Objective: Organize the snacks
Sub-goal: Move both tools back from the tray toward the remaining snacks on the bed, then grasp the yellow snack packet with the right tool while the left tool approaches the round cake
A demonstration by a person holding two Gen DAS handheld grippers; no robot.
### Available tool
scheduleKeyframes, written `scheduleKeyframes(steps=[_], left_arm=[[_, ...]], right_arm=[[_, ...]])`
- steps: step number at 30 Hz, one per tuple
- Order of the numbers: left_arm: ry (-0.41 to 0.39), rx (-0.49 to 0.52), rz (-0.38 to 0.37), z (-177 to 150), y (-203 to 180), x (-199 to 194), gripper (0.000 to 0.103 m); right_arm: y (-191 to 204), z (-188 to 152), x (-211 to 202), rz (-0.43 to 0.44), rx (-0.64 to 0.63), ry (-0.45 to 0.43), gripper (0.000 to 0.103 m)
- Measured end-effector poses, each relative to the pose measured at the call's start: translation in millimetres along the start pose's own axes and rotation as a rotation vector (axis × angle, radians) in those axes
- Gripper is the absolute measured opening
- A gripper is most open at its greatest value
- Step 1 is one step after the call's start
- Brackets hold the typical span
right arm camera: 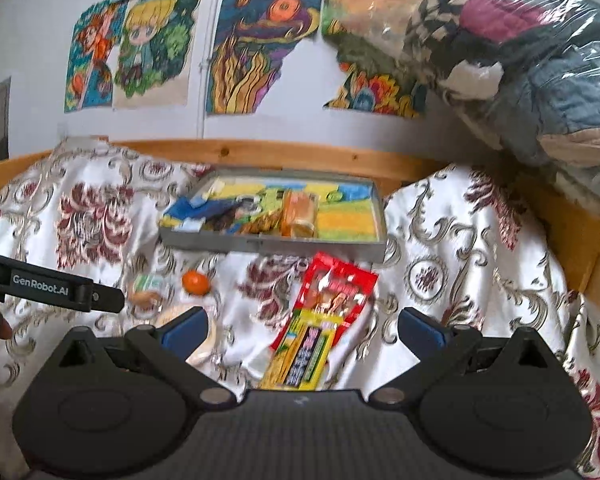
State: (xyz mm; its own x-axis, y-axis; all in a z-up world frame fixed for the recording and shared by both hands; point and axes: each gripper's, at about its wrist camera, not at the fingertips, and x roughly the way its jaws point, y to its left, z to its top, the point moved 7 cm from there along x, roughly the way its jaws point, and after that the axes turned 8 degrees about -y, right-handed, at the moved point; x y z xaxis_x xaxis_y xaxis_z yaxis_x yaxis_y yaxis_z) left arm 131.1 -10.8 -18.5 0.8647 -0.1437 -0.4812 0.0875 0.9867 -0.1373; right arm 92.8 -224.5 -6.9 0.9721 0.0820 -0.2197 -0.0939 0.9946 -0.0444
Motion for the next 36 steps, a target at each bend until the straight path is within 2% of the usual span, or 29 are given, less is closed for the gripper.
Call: scheduleKeyframes(steps=[7,13,20,27,31,36], left_arm=[[0.087,0.001,0.011,-20.7,0.6,20.0,0.102],[0.150,-0.015,0.006,-22.6,-6.3,45.3,0.102],[0.214,-0.032,0.001,-25.9,-16.3,77.9,0.102],[0.269,-0.066,0.019,-27.0,-24.3,106.5,0.102],[0.300,-0.082,0.030,-27.0,-30.7,122.5,0.102],[0.351,-0.081,0.088,-30.2,-35.6,140.9,0.102]], right_arm=[[7.7,-22.9,14.1,0.007,-0.032,0.081,0.103],[6.6,-44.2,30.0,0.009,-0.018,0.156,0.103],[3.9,-61.9,51.4,0.023,0.017,0.203,0.103],[0.6,-70.2,83.6,0.033,0.036,0.234,0.103],[2.6,-74.4,99.3,0.040,0.007,0.245,0.103],[11.1,-75.0,113.8,0.041,-0.049,0.238,0.103]])
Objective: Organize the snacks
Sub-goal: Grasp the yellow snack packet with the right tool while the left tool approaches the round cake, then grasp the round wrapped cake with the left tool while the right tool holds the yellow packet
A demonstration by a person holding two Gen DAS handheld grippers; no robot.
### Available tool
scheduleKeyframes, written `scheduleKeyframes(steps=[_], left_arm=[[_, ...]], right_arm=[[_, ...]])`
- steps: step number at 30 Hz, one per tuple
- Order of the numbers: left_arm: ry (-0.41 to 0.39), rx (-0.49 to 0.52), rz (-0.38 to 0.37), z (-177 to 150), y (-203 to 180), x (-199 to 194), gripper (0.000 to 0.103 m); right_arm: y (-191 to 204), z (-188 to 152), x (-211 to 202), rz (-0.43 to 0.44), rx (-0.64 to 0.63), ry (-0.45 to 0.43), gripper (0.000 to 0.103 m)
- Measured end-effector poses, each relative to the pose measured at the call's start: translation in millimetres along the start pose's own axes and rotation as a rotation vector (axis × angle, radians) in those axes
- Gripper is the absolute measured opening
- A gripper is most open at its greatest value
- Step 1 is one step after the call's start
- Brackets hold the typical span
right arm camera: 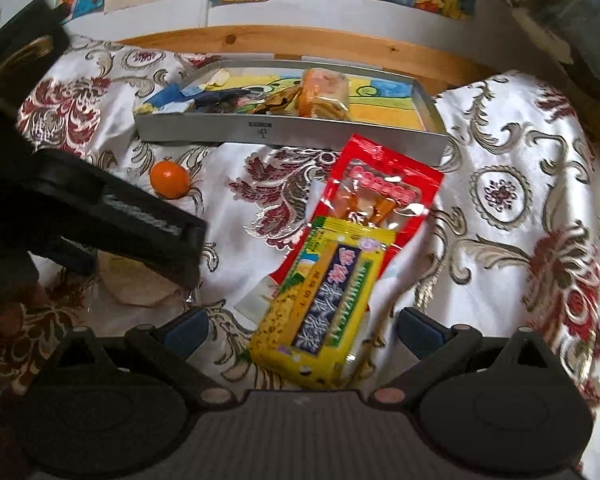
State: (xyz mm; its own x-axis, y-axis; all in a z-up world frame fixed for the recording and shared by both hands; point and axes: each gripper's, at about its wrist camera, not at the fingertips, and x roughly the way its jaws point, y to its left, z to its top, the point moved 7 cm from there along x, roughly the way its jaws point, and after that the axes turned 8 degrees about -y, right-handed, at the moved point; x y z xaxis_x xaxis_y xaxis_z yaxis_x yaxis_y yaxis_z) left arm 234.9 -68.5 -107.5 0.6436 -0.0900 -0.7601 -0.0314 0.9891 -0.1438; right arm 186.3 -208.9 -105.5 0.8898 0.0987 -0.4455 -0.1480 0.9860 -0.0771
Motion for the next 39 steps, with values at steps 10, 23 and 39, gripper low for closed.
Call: scheduleKeyframes(steps=[10,23,39], left_arm=[[0.004,0.020,0.014,0.6,-4.6,8.4,0.099],[-0.060,-0.004,-0.001,-2.9,15.1,-13.2,0.070],[-0.102,-0.032,-0.105,-30.0,45.6,-42.7,0.065]], right_arm=[[1.5,-4.6,11.4,-0.044,0.007,0.007,0.085],[3.5,-5.5,7.0,-0.093,-0.024,0.002,0.062],[40.1,-6.6,-9.4,0.095,-0.056,0.036,0.053]])
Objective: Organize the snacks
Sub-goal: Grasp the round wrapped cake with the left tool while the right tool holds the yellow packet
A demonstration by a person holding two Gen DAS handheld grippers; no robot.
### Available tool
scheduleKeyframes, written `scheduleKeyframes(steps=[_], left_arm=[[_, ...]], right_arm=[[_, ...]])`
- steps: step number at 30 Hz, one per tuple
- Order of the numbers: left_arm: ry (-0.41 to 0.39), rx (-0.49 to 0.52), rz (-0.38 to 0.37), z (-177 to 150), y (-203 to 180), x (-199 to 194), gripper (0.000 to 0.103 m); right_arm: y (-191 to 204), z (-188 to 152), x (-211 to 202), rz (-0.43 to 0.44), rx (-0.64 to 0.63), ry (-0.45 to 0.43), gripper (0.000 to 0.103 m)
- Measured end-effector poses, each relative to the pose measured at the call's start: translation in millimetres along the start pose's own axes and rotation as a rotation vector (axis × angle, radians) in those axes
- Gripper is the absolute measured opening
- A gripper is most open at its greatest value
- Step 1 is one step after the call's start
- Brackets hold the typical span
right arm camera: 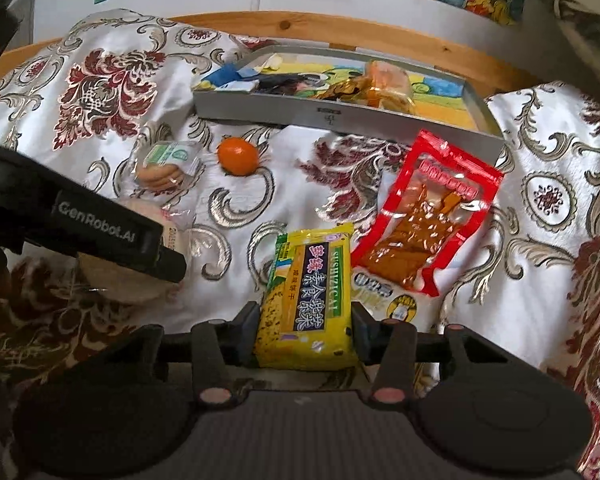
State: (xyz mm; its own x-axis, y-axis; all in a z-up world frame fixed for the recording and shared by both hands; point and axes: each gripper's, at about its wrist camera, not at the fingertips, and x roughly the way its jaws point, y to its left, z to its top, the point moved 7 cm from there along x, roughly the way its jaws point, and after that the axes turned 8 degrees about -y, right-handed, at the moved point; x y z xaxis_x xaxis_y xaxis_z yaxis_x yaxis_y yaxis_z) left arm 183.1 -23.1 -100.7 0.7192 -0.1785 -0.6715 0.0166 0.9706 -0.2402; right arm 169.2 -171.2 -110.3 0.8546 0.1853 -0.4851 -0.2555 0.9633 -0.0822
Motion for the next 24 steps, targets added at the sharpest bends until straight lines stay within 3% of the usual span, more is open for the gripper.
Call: scheduleKeyframes(steps=[6,17,21,24], left_arm=[[-0.023,0.048,-0.040,-5.0,-4.8,2.8,0.079],[-0.042,0.101,-0.032,-4.6,-12.6,15.5,0.090],[-0.038,0.144,-0.022,-5.9,-15.2,16.4,0.090],[-0.048,0.129,-0.020,-5.5,-13.4,15.1,0.088]], right_arm=[[-1.7,-3.6,-0.9,0.014,0.019,-0.009,0.058],[-8.0,-9.1,7.1,-0.005,0.041,-0.018,0.079],[-5.0,-9.9,7.0,-0.009,0.023,-0.023,0.079],[-0.8,-10.4,6.3,-0.009,-0.002,-0.023,0.067]])
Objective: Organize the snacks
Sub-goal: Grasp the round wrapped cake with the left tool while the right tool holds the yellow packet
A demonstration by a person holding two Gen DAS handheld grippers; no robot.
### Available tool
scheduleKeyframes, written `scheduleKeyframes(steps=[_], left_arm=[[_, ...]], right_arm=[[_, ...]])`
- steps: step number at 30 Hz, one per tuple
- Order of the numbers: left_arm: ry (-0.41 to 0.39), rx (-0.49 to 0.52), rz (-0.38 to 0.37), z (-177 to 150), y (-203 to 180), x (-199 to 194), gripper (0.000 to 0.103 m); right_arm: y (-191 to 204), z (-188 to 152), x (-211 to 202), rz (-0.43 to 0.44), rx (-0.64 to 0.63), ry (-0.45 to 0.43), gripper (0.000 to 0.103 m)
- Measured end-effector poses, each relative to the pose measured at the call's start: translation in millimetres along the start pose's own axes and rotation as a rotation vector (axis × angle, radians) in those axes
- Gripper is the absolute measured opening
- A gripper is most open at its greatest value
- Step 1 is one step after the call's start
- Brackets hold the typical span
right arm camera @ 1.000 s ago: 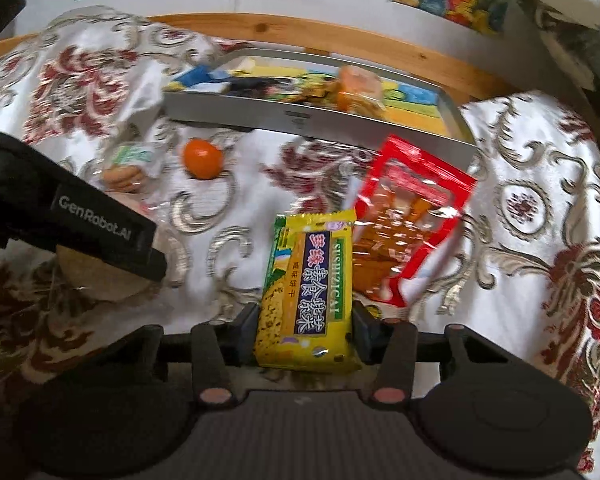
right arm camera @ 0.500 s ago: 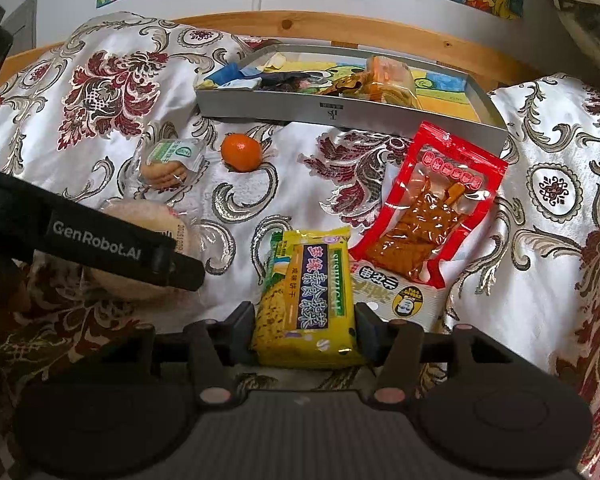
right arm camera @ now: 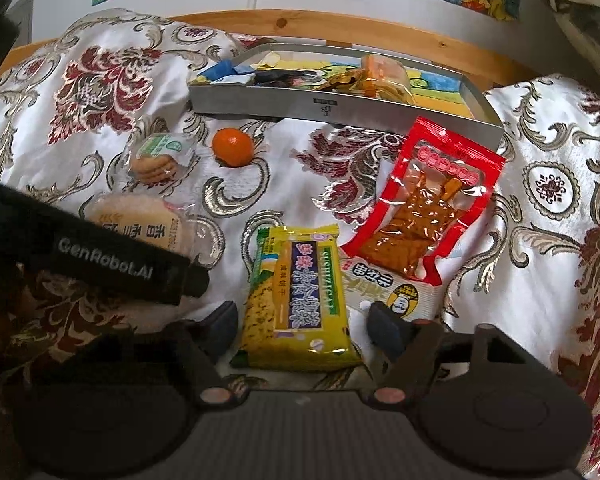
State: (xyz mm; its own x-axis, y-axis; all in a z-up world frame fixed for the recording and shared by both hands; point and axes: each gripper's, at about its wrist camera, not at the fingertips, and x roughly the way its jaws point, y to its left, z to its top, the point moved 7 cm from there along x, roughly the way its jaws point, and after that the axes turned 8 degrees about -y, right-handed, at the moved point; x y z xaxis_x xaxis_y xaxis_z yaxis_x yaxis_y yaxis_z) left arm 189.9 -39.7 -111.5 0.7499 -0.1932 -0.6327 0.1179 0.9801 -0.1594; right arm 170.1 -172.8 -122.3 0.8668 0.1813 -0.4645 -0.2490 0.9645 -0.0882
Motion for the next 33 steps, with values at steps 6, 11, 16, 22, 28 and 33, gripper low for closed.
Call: scheduleKeyframes(steps=[6,11,16,22,28,33], left_arm=[[-0.026,-0.017,0.027,-1.0,5.6,-4.6,0.072],[-0.046,-0.023,0.031,-0.6,6.4,-7.8,0.063],[-0.078,0.003,-0.008,-1.2,-2.5,-12.1,0.061],[-0.117,0.054,-0.034,0.0,-12.7,-16.2,0.059],[-0.137,0.061,-0.035,3.0,-12.5,-18.3,0.051],[-0.148,0.070,-0.074,3.2,-18.0,-21.5,0.039]], right_arm=[[8.6,0.2,-3.5,0.003,-0.045,-0.007,0.053],[5.6,0.8,-6.2,-0.063,-0.061,-0.028,0.052],[6.6,-0.1,-5.5,-0.086,-0.088,-0.037,0.052],[5.3,-0.5,-5.0,-0.087,-0.079,-0.038,0.052],[6.5,-0.7,-5.4,-0.086,-0.095,-0.045,0.052],[7.7,-0.4,-6.3,-0.079,-0.107,-0.048,0.052]])
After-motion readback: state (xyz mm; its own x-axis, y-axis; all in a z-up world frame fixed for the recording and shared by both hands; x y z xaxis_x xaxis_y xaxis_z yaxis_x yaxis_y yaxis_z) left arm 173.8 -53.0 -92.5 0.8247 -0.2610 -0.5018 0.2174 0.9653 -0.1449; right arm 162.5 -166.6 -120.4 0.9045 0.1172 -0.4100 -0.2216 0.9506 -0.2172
